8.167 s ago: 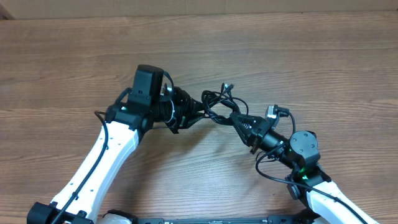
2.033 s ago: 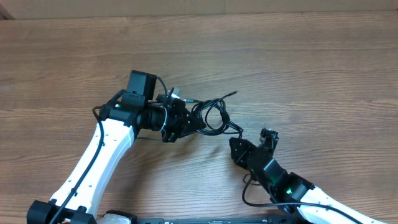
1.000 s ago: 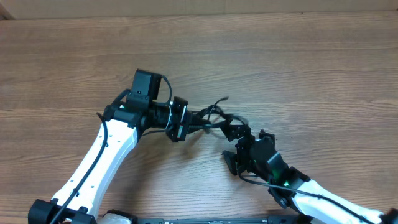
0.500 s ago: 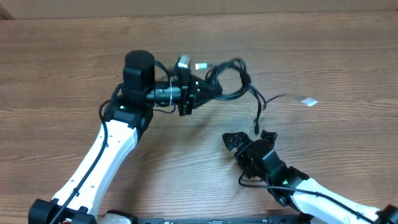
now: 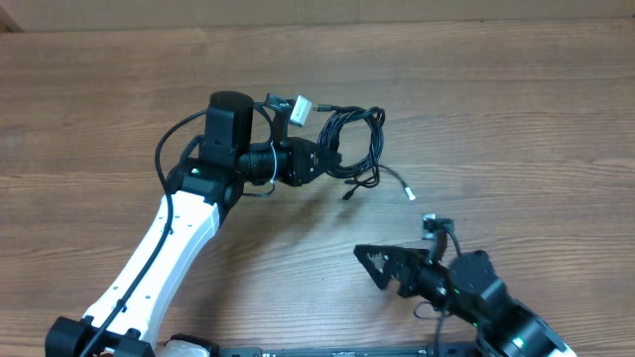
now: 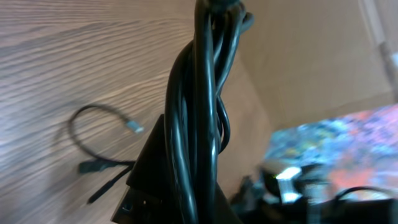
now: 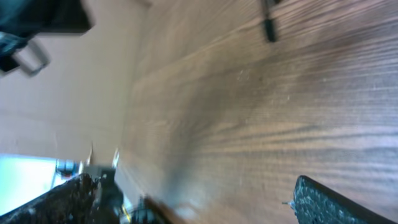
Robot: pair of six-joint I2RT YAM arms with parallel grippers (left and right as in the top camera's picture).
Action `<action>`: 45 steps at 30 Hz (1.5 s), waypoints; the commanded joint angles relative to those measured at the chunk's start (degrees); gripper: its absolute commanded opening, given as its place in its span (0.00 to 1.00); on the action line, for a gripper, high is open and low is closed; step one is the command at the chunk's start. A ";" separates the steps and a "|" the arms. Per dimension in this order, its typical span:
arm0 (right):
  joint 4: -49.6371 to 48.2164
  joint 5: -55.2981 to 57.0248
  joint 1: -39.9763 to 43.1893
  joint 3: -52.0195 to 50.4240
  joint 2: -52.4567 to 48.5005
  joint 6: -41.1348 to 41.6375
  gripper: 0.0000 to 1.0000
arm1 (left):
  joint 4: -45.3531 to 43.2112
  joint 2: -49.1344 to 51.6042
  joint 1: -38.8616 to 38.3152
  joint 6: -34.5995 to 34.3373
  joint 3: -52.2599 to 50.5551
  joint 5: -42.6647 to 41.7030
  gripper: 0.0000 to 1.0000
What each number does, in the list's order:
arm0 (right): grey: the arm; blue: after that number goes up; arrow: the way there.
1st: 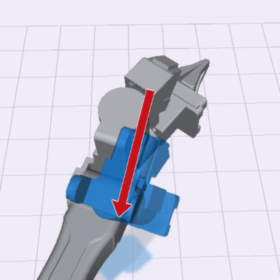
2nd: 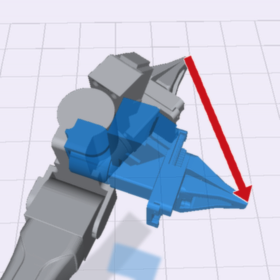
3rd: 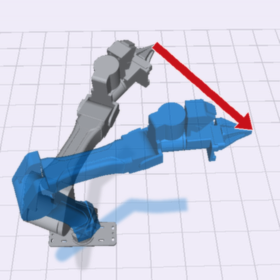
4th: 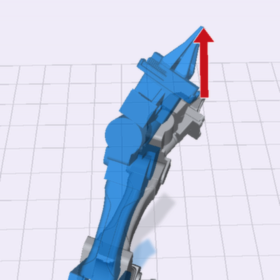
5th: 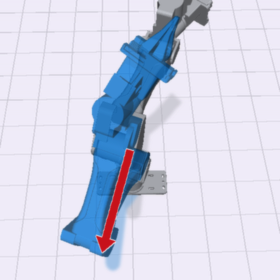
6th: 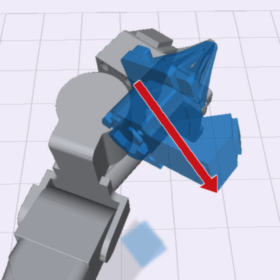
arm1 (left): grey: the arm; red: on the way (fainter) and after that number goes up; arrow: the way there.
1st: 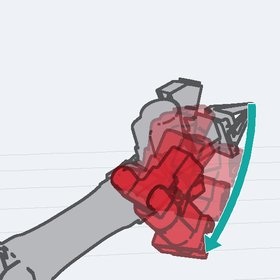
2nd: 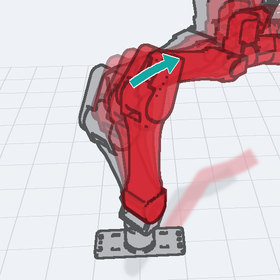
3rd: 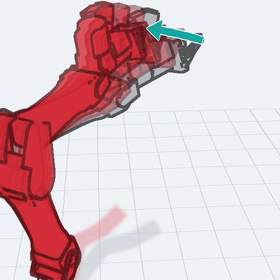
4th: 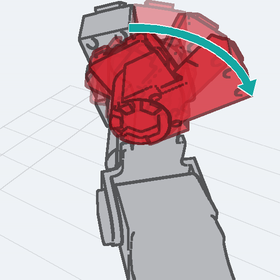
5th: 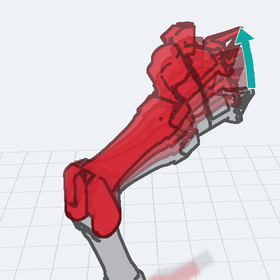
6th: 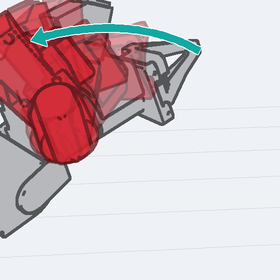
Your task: Untangle cables
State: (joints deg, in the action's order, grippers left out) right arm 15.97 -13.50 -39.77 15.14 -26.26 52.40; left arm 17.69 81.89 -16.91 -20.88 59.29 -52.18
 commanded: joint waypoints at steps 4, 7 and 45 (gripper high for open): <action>23.08 8.28 0.17 13.60 6.23 -16.13 1.00 | 12.00 -0.63 -0.37 21.11 0.98 0.48 0.04; 31.23 14.34 0.17 20.63 5.75 -20.83 1.00 | 20.52 -0.63 -0.37 28.94 0.98 0.07 0.04; 3.41 -3.89 18.73 26.25 -28.89 -0.02 0.04 | 19.43 -0.63 7.52 -5.31 3.89 6.95 0.99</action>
State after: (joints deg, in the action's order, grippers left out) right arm 21.43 -12.97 -21.43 40.60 -55.68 43.68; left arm 39.09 81.89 -9.98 -3.62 61.41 -47.42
